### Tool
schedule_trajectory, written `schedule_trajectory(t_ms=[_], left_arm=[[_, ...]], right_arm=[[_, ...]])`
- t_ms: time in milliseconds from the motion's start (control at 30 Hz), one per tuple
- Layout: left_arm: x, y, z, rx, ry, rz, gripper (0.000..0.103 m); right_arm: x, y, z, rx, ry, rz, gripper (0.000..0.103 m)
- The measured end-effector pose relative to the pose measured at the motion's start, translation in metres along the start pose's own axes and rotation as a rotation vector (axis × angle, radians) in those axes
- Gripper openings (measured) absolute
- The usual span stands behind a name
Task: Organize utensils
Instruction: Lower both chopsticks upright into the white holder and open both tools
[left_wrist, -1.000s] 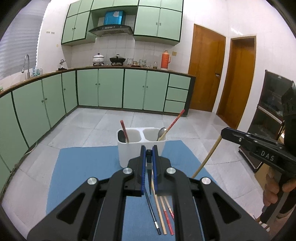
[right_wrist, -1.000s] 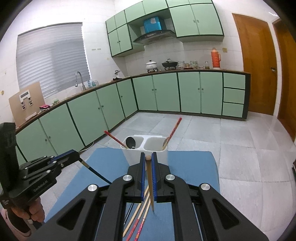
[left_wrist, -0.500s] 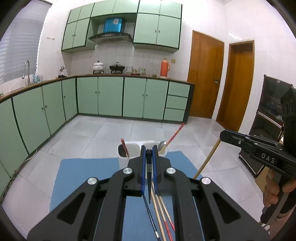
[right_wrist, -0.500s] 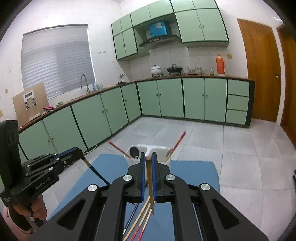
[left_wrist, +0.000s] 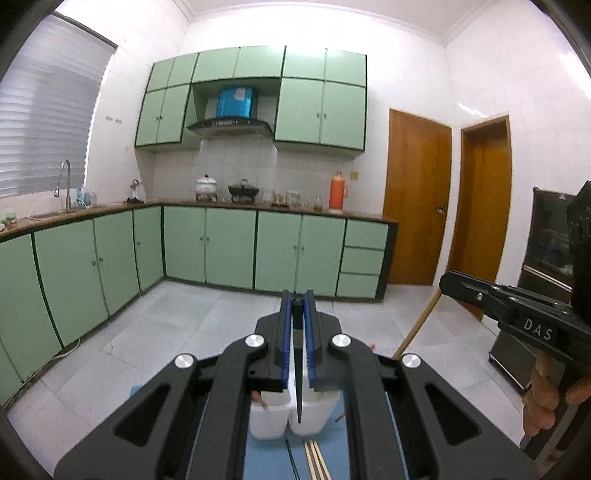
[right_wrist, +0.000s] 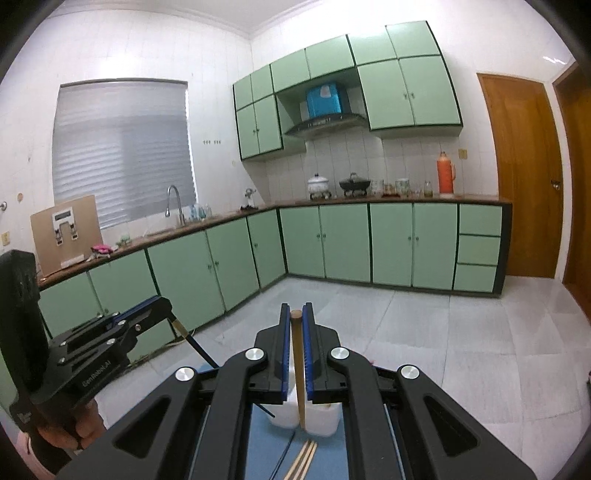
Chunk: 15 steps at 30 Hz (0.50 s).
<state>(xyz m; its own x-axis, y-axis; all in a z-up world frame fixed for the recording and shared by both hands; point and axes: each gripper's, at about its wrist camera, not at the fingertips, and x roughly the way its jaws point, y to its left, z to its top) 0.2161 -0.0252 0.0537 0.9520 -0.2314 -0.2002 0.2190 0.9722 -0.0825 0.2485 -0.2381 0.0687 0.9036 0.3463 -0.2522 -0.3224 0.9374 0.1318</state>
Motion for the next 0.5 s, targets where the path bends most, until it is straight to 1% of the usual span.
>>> schedule_trajectory(t_ms=[167, 300, 367, 500], left_arm=[[0.022, -0.003, 0.013, 0.008, -0.04, 0.034, 0.005], [0.045, -0.004, 0.014, 0.008, -0.038, 0.044, 0.005], [0.058, -0.004, 0.011, 0.013, -0.032, 0.051, 0.005], [0.093, -0.002, -0.006, 0.022, 0.023, 0.06, 0.005]], right_arm=[[0.025, -0.002, 0.013, 0.003, -0.012, -0.01, 0.006], [0.052, -0.006, 0.018, -0.001, -0.009, -0.018, 0.006], [0.066, -0.009, 0.015, -0.003, 0.004, -0.022, 0.006], [0.098, -0.014, -0.002, -0.003, 0.058, -0.031, 0.006]])
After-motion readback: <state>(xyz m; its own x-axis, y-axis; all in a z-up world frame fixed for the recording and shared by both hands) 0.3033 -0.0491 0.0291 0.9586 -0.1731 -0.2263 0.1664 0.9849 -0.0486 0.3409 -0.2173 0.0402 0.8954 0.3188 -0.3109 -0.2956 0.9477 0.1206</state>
